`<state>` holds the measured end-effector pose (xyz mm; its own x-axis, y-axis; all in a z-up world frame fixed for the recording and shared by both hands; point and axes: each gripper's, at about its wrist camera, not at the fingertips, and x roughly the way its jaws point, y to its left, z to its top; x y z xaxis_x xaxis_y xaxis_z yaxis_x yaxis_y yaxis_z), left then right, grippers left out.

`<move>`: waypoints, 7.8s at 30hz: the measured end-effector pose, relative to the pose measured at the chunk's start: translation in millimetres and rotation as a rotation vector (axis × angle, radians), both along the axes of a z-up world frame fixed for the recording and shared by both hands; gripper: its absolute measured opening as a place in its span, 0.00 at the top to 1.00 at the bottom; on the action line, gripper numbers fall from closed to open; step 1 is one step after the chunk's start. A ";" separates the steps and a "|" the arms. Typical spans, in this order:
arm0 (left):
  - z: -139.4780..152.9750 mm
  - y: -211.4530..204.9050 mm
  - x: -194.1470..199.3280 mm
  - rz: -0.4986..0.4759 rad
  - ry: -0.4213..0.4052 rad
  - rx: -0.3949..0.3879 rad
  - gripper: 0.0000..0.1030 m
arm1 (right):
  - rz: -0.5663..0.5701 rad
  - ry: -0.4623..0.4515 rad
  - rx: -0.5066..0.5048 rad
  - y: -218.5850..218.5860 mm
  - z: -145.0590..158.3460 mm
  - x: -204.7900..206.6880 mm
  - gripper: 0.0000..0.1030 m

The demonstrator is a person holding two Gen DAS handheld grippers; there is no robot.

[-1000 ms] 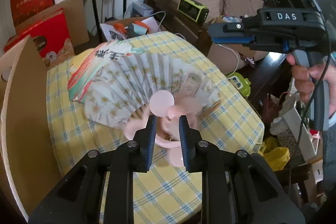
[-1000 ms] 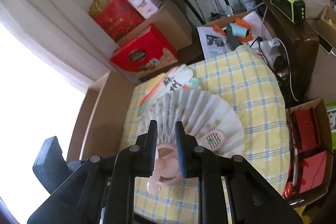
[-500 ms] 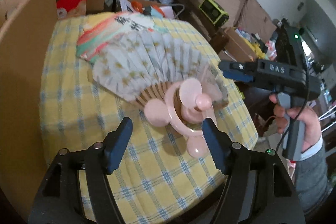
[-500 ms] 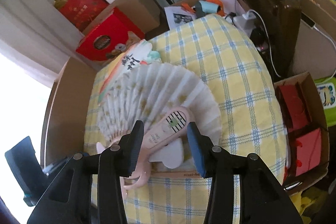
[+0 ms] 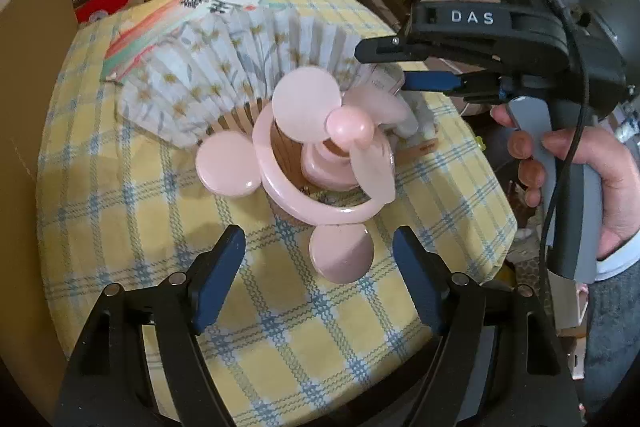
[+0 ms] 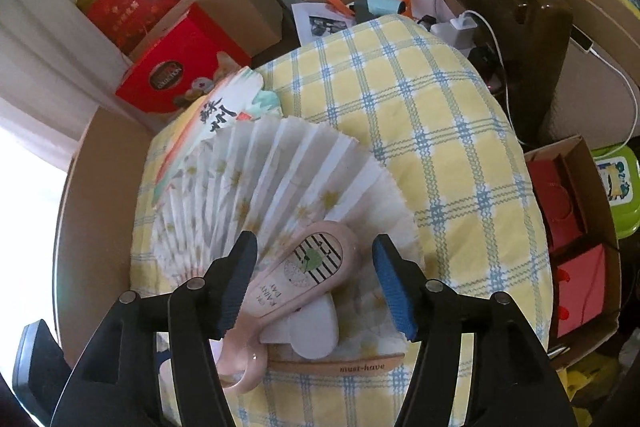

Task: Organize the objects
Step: 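Close the left tool on the pink fan's head while the right tool holds its handle, then lift the pink fan with both tools and carry it into the box, then open both tools to release the pink fan in the box, then move both tools back over the table toward the white floral folding fan, then close both tools on the white floral fan's wooden ribs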

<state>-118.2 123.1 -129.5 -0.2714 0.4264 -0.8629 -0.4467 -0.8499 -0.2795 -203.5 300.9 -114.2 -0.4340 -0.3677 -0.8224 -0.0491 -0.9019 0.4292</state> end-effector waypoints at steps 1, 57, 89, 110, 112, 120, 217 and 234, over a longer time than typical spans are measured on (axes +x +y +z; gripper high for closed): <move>-3.8 0.4 -1.1 0.009 -0.008 -0.002 0.31 | -0.001 0.002 0.002 0.2 -0.7 0.0 0.39; 131.9 -223.1 39.5 0.170 0.238 -0.034 0.70 | 0.463 0.232 -0.107 -255.9 137.3 10.5 0.58; 69.2 -332.4 43.7 0.168 0.150 -0.178 0.51 | 0.775 0.143 0.243 -387.7 64.2 59.6 0.63; 118.9 -330.8 52.1 0.335 0.222 0.044 0.07 | 0.622 0.251 0.233 -307.7 110.3 65.6 0.47; 124.1 -326.2 51.5 0.354 0.249 0.048 0.02 | 0.600 0.249 0.243 -297.8 110.6 65.0 0.40; 123.9 -295.2 38.2 0.351 0.230 0.043 0.02 | 0.517 0.272 0.256 -260.7 117.8 66.2 0.18; -5.8 -43.7 -30.8 0.239 -0.056 0.094 0.41 | -0.111 -0.062 -0.350 -34.3 -27.6 68.6 0.81; -5.5 -29.4 -36.2 0.189 -0.062 0.081 0.41 | -0.207 0.010 -0.388 -35.4 -29.3 66.4 0.90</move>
